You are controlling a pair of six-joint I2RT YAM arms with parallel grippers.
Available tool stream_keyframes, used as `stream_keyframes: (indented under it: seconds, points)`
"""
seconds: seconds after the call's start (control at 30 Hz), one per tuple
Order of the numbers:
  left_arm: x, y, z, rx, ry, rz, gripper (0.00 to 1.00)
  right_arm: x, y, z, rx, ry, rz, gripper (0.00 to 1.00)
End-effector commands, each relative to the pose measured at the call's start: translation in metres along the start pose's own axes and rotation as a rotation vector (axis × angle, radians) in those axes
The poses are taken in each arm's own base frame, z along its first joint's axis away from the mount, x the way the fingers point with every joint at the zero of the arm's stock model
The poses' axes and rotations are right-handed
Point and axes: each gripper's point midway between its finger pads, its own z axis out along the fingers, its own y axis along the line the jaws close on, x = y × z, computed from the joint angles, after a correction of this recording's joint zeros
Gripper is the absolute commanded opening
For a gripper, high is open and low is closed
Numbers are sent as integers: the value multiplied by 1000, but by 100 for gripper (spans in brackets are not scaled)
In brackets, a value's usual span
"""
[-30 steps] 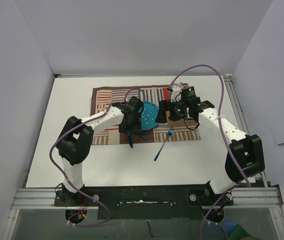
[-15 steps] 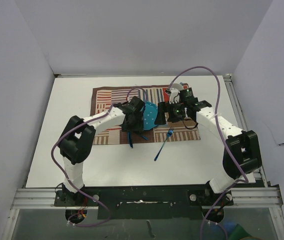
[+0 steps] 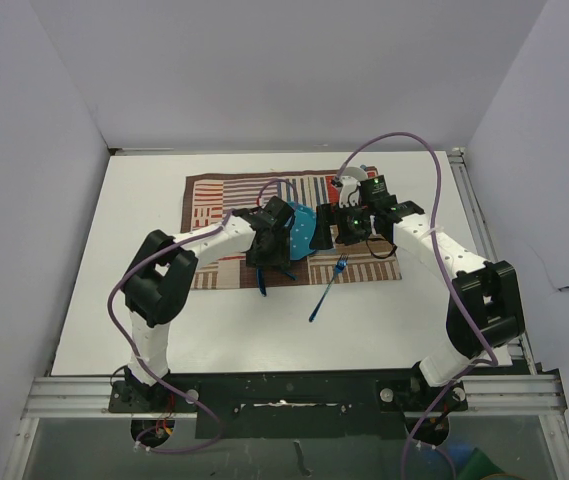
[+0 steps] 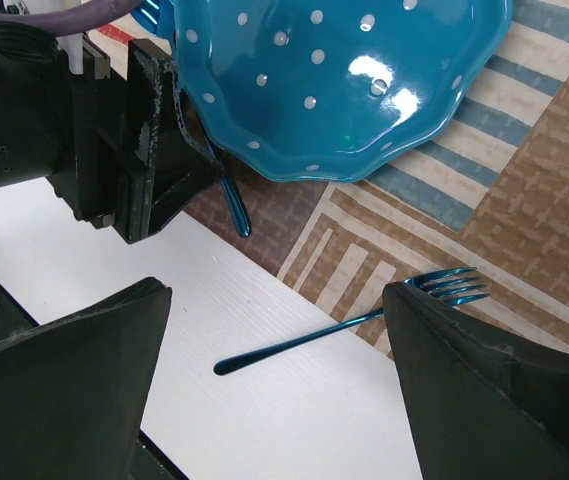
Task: Set the dinner table for one person
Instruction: Pick up the knife with the napkin.
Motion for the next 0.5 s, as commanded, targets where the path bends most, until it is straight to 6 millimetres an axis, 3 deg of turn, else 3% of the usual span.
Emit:
stream_keyframes:
  seconds: [0.0,0.27,0.47]
  points:
    - [-7,-2,-3,-10,-14,14,60,-7,-2,-1,-2,-22,-29,91]
    - [-18,24,-27,-144,-45,80,60,-4,-6,1,11,-13,-26,91]
    - [-21,12,-21,-112,-31,83,60,-4,-7,3,12,-8,-25,91]
